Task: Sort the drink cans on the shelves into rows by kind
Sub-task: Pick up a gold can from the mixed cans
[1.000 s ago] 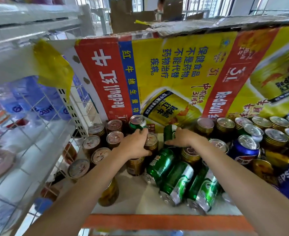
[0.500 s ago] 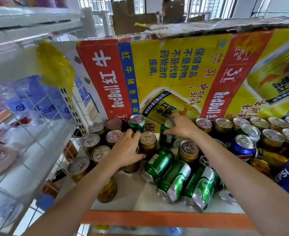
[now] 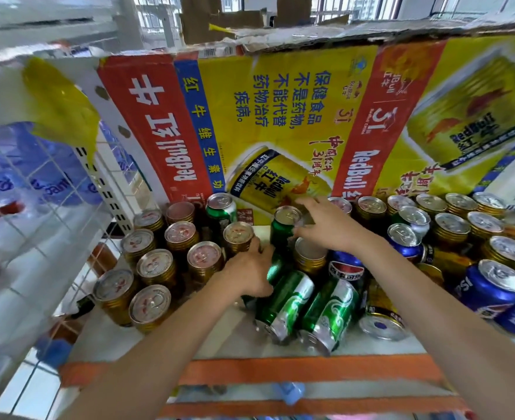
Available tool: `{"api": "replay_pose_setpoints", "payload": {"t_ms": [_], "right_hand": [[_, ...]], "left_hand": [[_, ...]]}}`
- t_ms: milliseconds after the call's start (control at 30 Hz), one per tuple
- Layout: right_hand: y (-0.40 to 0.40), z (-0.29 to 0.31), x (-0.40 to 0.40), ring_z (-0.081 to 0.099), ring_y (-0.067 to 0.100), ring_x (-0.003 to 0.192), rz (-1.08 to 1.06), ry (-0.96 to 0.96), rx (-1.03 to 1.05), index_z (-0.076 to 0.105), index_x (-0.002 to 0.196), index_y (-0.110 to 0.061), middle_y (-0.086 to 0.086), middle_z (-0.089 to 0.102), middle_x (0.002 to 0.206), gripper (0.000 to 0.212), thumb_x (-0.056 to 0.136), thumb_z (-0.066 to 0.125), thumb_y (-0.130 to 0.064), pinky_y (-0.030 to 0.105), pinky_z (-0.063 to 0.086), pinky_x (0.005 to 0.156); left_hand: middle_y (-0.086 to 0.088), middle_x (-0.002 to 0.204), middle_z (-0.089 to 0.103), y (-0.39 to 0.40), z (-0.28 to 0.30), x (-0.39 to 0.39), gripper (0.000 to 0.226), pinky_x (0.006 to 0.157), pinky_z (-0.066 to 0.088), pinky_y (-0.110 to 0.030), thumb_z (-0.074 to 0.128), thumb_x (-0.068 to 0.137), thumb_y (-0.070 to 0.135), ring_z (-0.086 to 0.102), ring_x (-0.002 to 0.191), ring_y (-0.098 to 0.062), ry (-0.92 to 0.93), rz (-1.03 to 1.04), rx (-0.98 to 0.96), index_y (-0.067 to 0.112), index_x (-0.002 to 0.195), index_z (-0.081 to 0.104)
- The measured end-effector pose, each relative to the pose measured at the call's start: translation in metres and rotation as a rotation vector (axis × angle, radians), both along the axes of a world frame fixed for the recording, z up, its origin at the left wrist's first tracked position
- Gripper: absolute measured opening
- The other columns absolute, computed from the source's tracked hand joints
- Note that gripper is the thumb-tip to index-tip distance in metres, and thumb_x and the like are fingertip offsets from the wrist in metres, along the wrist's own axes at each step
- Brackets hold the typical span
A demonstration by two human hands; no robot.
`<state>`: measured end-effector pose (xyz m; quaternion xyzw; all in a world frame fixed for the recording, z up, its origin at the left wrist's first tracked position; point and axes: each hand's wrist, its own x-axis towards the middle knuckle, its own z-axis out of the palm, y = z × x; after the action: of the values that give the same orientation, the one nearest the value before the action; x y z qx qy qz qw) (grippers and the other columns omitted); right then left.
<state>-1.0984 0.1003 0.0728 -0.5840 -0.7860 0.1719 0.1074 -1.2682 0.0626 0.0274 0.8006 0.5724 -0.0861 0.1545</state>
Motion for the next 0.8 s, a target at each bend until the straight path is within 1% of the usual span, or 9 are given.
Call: {"api": "replay_pose_setpoints", "payload": {"t_ms": [67, 167, 267, 333, 433, 533, 633, 733, 800], "right_hand": [[-0.023, 0.004, 0.003, 0.044, 0.022, 0.120, 0.067, 0.067, 0.098, 0.048, 0.130, -0.016, 0.005, 0.041, 0.131, 0.047, 0.087, 0.063, -0.030, 0.029, 0.035, 0.096], [-0.051, -0.001, -0.001, 0.048, 0.018, 0.113, 0.312, 0.029, 0.031, 0.059, 0.119, -0.019, 0.001, 0.051, 0.121, 0.036, 0.085, 0.066, -0.027, 0.029, 0.037, 0.094], [-0.067, -0.023, -0.011, 0.039, 0.018, 0.121, 0.519, -0.145, -0.071, 0.050, 0.131, -0.020, 0.001, 0.046, 0.133, 0.051, 0.084, 0.065, -0.034, 0.030, 0.032, 0.101], [-0.072, -0.040, -0.013, 0.030, 0.020, 0.128, 0.572, -0.293, -0.057, 0.039, 0.139, -0.022, 0.000, 0.037, 0.141, 0.064, 0.083, 0.064, -0.041, 0.038, 0.029, 0.106], [-0.077, -0.051, -0.016, 0.021, 0.026, 0.132, 0.579, -0.390, 0.018, 0.026, 0.143, -0.022, 0.003, 0.030, 0.143, 0.076, 0.080, 0.062, -0.044, 0.042, 0.026, 0.103], [-0.081, -0.054, -0.027, 0.023, 0.030, 0.128, 0.591, -0.491, 0.106, 0.023, 0.144, -0.021, 0.008, 0.027, 0.142, 0.076, 0.081, 0.060, -0.042, 0.046, 0.025, 0.102], [-0.083, -0.054, -0.034, 0.024, 0.032, 0.127, 0.590, -0.546, 0.160, 0.026, 0.144, -0.026, 0.007, 0.025, 0.143, 0.072, 0.082, 0.060, -0.042, 0.050, 0.026, 0.100], [-0.080, -0.044, -0.037, 0.031, 0.029, 0.124, 0.539, -0.457, 0.167, 0.029, 0.140, -0.022, 0.004, 0.032, 0.138, 0.074, 0.080, 0.060, -0.051, 0.043, 0.034, 0.096], [-0.076, -0.037, -0.037, 0.043, 0.024, 0.115, 0.381, -0.242, 0.097, 0.035, 0.132, -0.018, 0.002, 0.039, 0.129, 0.075, 0.074, 0.065, -0.054, 0.037, 0.043, 0.091]], "left_hand": [[-0.015, 0.155, -0.001, -0.004, -0.007, -0.010, 0.087, 0.092, 0.045, -0.037, 0.059, 0.086, 0.030, 0.049, 0.119, -0.040, -0.044, 0.025, -0.049, 0.020, 0.150, 0.001], [-0.010, 0.144, 0.016, -0.015, -0.020, -0.021, 0.082, 0.091, 0.046, -0.038, 0.059, 0.086, 0.033, 0.054, 0.109, -0.037, -0.181, 0.084, -0.027, 0.027, 0.148, 0.005], [-0.008, 0.135, 0.024, -0.028, -0.019, -0.024, 0.086, 0.099, 0.042, -0.039, 0.069, 0.077, 0.034, 0.048, 0.117, -0.035, -0.354, 0.216, 0.013, 0.027, 0.143, 0.014], [-0.009, 0.133, 0.027, -0.038, -0.011, -0.023, 0.092, 0.099, 0.042, -0.041, 0.076, 0.071, 0.034, 0.046, 0.117, -0.034, -0.410, 0.327, 0.139, 0.026, 0.141, 0.016], [-0.007, 0.125, 0.037, -0.052, 0.001, -0.026, 0.087, 0.090, 0.042, -0.031, 0.079, 0.069, 0.032, 0.045, 0.112, -0.025, -0.492, 0.391, 0.393, 0.022, 0.136, 0.025], [-0.005, 0.129, 0.038, -0.066, 0.002, -0.034, 0.082, 0.084, 0.043, -0.029, 0.079, 0.068, 0.031, 0.048, 0.109, -0.023, -0.519, 0.424, 0.437, 0.019, 0.133, 0.032], [-0.001, 0.129, 0.038, -0.077, 0.000, -0.047, 0.076, 0.085, 0.045, -0.029, 0.080, 0.068, 0.032, 0.050, 0.107, -0.020, -0.548, 0.425, 0.475, 0.019, 0.130, 0.038], [0.001, 0.125, 0.040, -0.080, 0.000, -0.057, 0.073, 0.082, 0.042, -0.026, 0.079, 0.070, 0.034, 0.051, 0.106, -0.019, -0.521, 0.402, 0.468, 0.024, 0.131, 0.040], [0.002, 0.125, 0.042, -0.079, 0.002, -0.061, 0.071, 0.077, 0.035, -0.021, 0.078, 0.071, 0.033, 0.051, 0.106, -0.019, -0.498, 0.407, 0.480, 0.025, 0.131, 0.041]]}}
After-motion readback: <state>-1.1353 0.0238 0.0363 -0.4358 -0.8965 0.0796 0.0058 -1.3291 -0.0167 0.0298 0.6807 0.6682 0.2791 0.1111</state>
